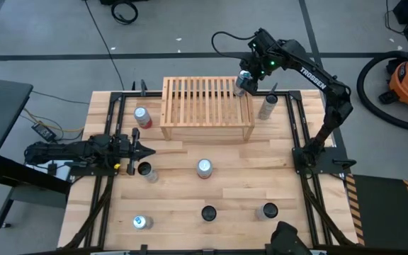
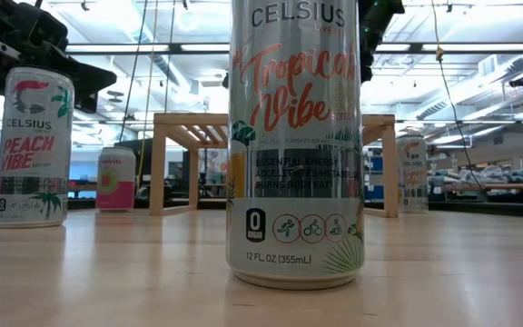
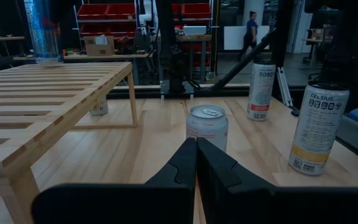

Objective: Place canned beverage on shelf
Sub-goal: Put the top blue soda can on the shelf

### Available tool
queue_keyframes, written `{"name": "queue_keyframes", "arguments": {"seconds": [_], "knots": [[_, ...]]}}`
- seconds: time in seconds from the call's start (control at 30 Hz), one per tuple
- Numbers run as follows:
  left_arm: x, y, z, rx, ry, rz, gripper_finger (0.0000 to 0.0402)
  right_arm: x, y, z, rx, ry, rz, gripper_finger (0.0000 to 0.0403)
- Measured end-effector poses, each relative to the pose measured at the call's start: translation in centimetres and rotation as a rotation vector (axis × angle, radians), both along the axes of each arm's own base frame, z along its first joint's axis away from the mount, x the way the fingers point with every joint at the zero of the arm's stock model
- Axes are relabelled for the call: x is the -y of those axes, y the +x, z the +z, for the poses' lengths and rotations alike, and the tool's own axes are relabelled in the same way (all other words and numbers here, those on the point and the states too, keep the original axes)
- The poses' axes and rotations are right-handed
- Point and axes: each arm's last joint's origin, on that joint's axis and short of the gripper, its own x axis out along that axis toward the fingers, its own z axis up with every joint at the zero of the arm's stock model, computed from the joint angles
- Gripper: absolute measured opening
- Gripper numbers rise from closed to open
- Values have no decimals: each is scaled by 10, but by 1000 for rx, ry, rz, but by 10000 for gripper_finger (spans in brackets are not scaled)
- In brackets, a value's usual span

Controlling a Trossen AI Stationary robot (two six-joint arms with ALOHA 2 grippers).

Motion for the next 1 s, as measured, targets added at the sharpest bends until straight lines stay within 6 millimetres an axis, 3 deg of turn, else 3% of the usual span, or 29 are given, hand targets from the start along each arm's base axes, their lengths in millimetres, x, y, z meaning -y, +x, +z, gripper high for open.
{"name": "queue_keyframes", "arguments": {"seconds": [0.77,1.0], "knots": [[0,0,0,0,0,0,18,0,0,0,-5,-1,7,284],[0,0,0,0,0,0,18,0,-1,1,0,-10,5,306]]}}
